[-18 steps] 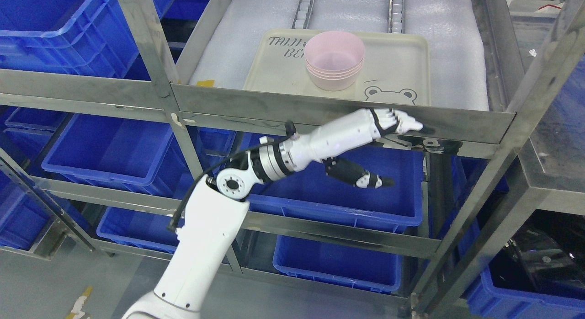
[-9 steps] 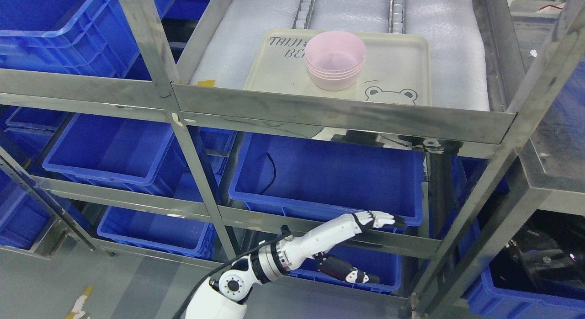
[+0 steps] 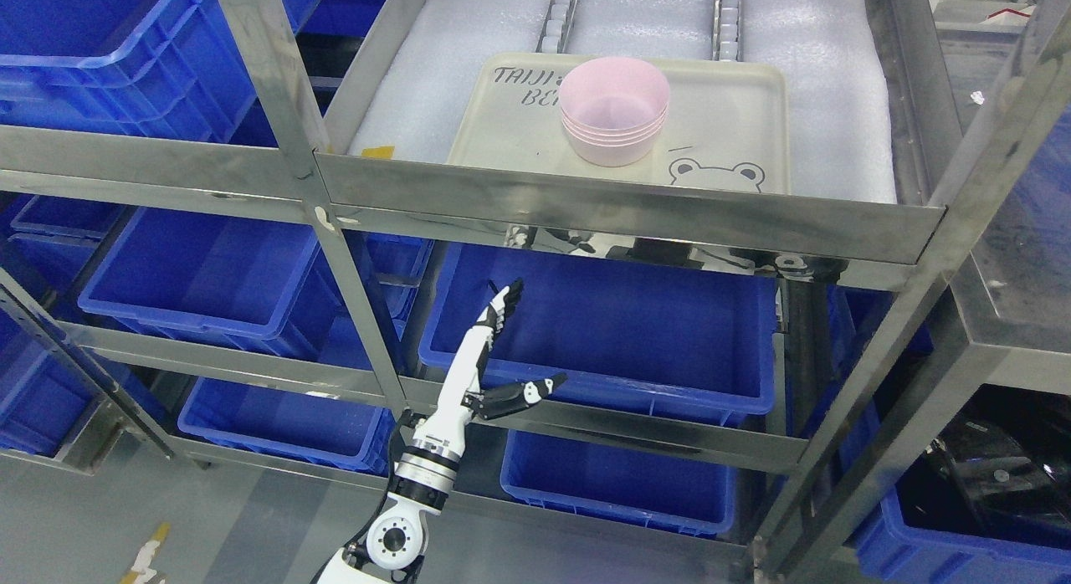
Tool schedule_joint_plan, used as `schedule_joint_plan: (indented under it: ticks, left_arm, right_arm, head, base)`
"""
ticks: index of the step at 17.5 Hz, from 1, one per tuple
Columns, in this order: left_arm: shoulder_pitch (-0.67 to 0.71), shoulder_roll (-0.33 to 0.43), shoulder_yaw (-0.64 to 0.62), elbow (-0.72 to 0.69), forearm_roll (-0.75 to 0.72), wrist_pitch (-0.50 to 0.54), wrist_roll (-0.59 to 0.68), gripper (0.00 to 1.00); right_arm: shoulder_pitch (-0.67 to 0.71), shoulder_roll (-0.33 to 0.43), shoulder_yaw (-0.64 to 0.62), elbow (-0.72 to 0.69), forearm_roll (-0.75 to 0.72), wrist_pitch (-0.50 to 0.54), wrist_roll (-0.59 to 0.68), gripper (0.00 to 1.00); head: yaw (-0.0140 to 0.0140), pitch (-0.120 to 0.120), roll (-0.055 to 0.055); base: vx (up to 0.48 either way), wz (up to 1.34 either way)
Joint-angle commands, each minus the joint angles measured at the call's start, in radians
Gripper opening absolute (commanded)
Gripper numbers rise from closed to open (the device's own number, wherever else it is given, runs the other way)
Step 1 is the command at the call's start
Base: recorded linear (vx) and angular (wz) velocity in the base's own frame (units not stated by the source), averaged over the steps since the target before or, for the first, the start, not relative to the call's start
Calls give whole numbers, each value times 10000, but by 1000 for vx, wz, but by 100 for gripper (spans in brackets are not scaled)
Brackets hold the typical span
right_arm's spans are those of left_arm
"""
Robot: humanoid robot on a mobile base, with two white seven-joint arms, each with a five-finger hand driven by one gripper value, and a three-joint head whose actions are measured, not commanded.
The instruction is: Stack pink IKEA bowl on shelf middle layer
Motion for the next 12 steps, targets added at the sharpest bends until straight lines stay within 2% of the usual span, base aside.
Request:
schedule_joint_plan:
  ticks: [1, 4, 12]
  left_arm:
    - [47, 175, 777, -635, 608, 832, 407, 100]
    - [47, 175, 577, -665, 993, 1215, 407, 100]
    - [47, 175, 194, -665, 993, 1155, 376, 100]
  right_arm:
    - [0, -175, 46, -175, -8, 8, 3, 100]
    - [0, -175, 46, -175, -8, 8, 3, 100]
    - [0, -175, 46, -175, 7, 8, 3, 100]
  head:
    - [0, 0, 0]
    - [0, 0, 0]
    - [0, 0, 0]
  base:
    - [0, 0]
    - [0, 0]
    - [0, 0]
